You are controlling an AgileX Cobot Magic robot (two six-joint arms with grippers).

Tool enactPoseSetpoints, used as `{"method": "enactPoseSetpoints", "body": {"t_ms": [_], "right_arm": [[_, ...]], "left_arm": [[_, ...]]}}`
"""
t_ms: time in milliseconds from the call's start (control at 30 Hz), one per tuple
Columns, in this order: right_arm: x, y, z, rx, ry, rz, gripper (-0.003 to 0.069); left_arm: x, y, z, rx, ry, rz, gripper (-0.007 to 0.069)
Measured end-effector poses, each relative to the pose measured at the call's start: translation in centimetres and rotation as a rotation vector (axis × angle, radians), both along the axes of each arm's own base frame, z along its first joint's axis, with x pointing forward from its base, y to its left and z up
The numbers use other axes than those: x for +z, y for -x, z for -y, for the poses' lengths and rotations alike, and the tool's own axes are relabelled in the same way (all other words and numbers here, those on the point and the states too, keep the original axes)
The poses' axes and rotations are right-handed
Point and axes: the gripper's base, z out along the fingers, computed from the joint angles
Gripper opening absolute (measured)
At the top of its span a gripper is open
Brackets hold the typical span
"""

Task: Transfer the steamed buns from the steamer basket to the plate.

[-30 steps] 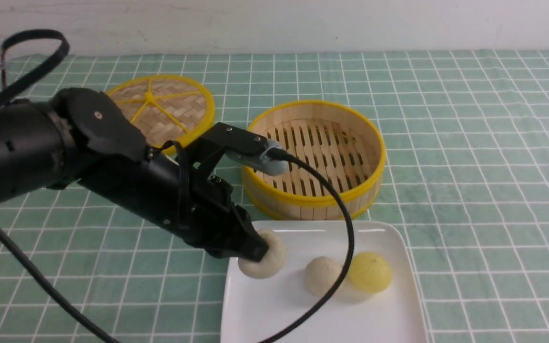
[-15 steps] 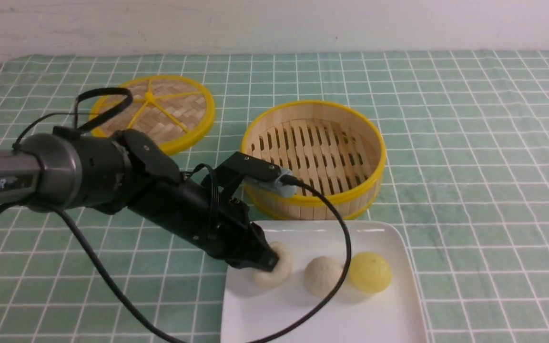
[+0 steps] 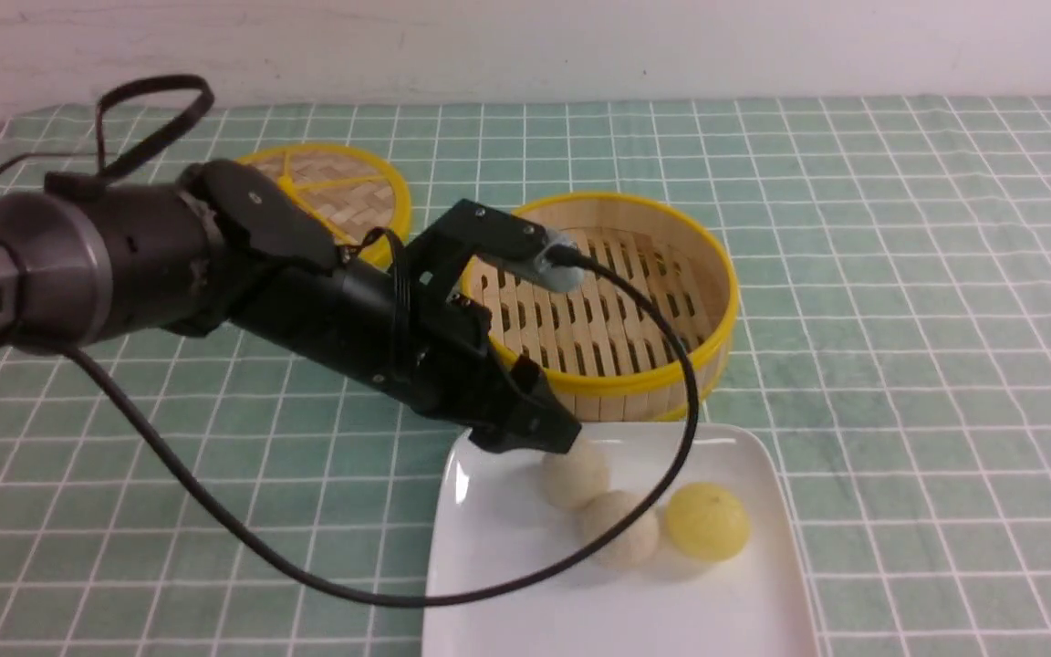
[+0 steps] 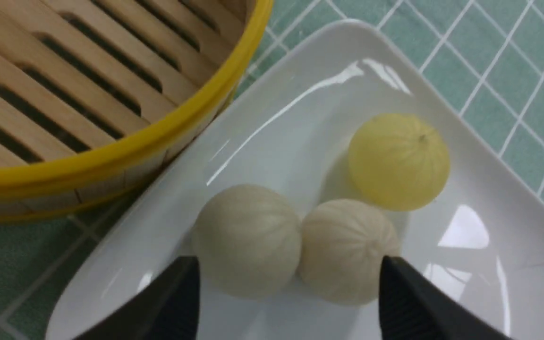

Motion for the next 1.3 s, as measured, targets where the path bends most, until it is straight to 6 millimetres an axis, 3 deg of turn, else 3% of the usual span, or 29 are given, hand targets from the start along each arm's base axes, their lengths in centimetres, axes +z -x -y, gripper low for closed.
{"method": "enactPoseSetpoints", "body": {"t_ms": [100,367,567,767,800,833,967,1133,1300], "right_arm": [[0.0,0.0,0.0,-0.001,0.002,0.001,0.0421],[0.0,0.0,0.0,-0.002,0.000,0.001,0.0421],[0.2,-0.2,0.0,-0.004,-0.011,0.022,0.0421],[1.3,-1.0,-0.2,-0.022,-0.064,0.170,0.0421],[1.8,-1.2,-0.2,-0.031,-0.081,0.233,0.0421],[1.8,-1.2,-0.2,-0.031,-0.081,0.232,0.0421],[3.5,-1.3,0.5,-0.103,-0.150,0.405,0.0421],[5.3,-0.5,1.9,-0.215,-0.226,0.572,0.0421],[7.3,3.2,5.3,-0.375,-0.275,0.765,0.0421]], "left_arm": [[0.9,0.3,-0.2,0.000,-0.021,-0.023,0.0569],[2.6,1.3,-1.3,0.007,-0.116,-0.046,0.0420],[5.1,2.2,-1.7,0.021,-0.078,0.035,0.0402],[11.8,4.6,-3.3,0.105,0.023,0.336,0.0399],[14.0,5.8,-4.1,0.136,0.051,0.444,0.0399],[14.4,5.9,-4.2,0.145,0.056,0.464,0.0399],[19.6,9.7,-6.8,0.214,0.093,0.758,0.0399],[22.5,12.8,-8.8,0.281,0.111,0.924,0.0399],[24.1,15.2,-11.1,0.407,0.091,1.008,0.0399]]}}
